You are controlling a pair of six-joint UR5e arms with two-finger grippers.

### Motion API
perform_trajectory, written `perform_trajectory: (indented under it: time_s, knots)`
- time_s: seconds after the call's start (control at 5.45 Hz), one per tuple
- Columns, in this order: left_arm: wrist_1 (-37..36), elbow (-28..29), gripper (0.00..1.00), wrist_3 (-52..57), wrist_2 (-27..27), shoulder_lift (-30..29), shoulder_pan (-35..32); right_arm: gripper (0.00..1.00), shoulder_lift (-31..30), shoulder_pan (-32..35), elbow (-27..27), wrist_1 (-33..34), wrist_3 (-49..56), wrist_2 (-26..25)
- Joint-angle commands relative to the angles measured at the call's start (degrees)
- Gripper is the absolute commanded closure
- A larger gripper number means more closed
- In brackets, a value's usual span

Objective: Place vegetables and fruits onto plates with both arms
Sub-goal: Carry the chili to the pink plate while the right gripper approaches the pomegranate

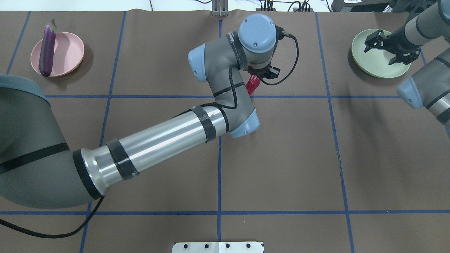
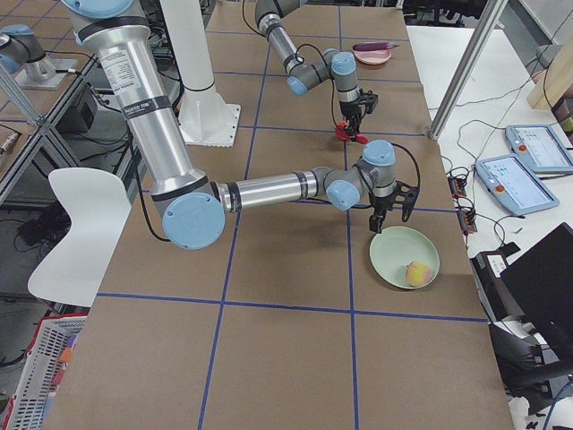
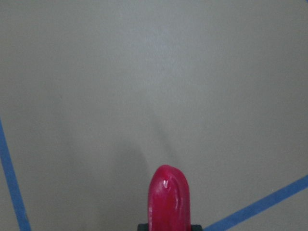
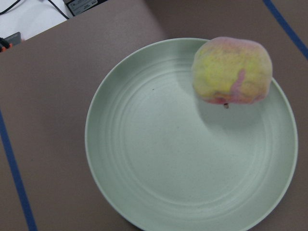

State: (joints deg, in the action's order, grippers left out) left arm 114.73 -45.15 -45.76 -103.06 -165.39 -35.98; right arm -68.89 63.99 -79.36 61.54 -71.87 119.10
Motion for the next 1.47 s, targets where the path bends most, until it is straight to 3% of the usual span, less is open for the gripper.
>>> perform_trajectory:
  time_s: [0.0,0.18,0.55,1.1,1.28]
  knots:
    - [-7.3,-6.42,1.0,0.58,-6.25,3.04,-5.91,0.0,1.64,-6.73,-5.94,-0.37,-9.55,0.25]
    - [-6.63,-8.36,1.0,1.8,-9.84,8.45,-10.29,0.0,4.79,-10.77,-7.02,-0.37,-15.26,0.25]
    - [-7.41,-11.98,1.0,4.98,-10.49,17.53,-16.11,0.0,8.41,-16.77,-8.96,-0.46,-18.47,-0.36]
    - [-13.38,-10.93,1.0,4.19,-9.97,31.14,-25.61,0.0,9.38,-20.64,-10.11,-0.55,-21.02,-4.38]
    - [-13.39,-7.36,1.0,2.79,-9.96,31.97,-28.41,0.0,9.56,-20.74,-9.94,-0.55,-21.03,-4.49]
